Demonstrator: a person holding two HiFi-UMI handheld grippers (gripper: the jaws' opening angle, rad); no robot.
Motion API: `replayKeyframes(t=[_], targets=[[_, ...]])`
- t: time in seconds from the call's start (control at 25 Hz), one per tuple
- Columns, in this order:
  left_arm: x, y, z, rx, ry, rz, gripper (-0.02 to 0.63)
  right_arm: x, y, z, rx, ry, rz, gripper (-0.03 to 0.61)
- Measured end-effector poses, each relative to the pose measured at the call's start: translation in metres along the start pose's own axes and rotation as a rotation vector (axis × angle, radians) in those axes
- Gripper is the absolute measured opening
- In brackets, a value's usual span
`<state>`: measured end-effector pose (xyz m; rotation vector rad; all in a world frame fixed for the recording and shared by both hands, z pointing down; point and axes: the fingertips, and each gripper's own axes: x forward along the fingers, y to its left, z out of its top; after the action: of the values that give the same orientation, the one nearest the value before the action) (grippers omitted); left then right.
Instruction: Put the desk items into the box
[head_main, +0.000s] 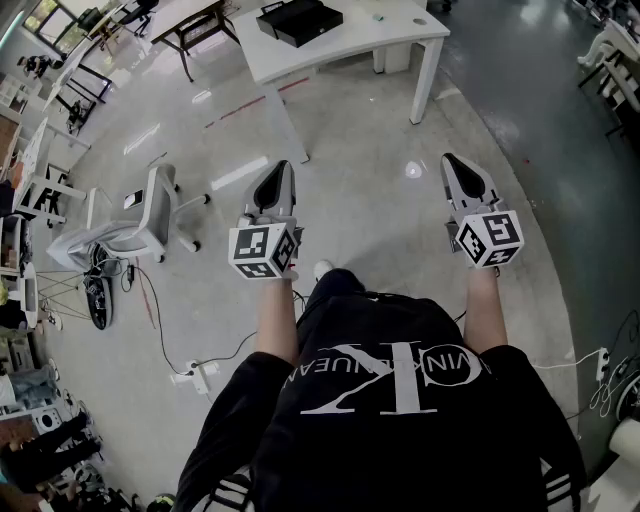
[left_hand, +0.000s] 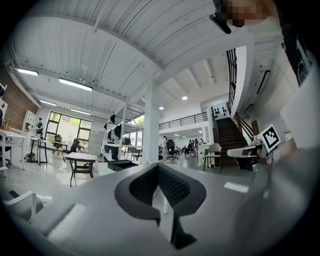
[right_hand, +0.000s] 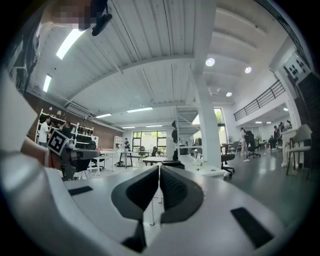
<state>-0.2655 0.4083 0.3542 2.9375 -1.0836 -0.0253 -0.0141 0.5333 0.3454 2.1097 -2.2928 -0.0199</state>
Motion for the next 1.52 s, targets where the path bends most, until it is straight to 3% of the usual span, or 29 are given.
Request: replayKeyframes(t=[0.44,0.84,0.92,1.52], targets=[[0.004,-0.005,0.005,0.003,-0.005,0.006,0.009,-0.003,-0.004,-0.004,0.009,0.000,0.004,0.018],[0.019,-0.015,-0.016,-0.008,0.038,-0.024,0.009,-0.008,-0.030,-0.021,0.033,0.024,-0.088,0.036],[0.031,-0.011,-0.019,-0.010,0.041,-0.030,0.009,0.000,-0.039,-0.027,0.049,0.036,-0.103,0.105],[0.176,0.054,-0.041,-0.060,0.108,-0.045,0.009,0.138,-0.116,-0.038,0.069,0.105,-0.108,0.104]])
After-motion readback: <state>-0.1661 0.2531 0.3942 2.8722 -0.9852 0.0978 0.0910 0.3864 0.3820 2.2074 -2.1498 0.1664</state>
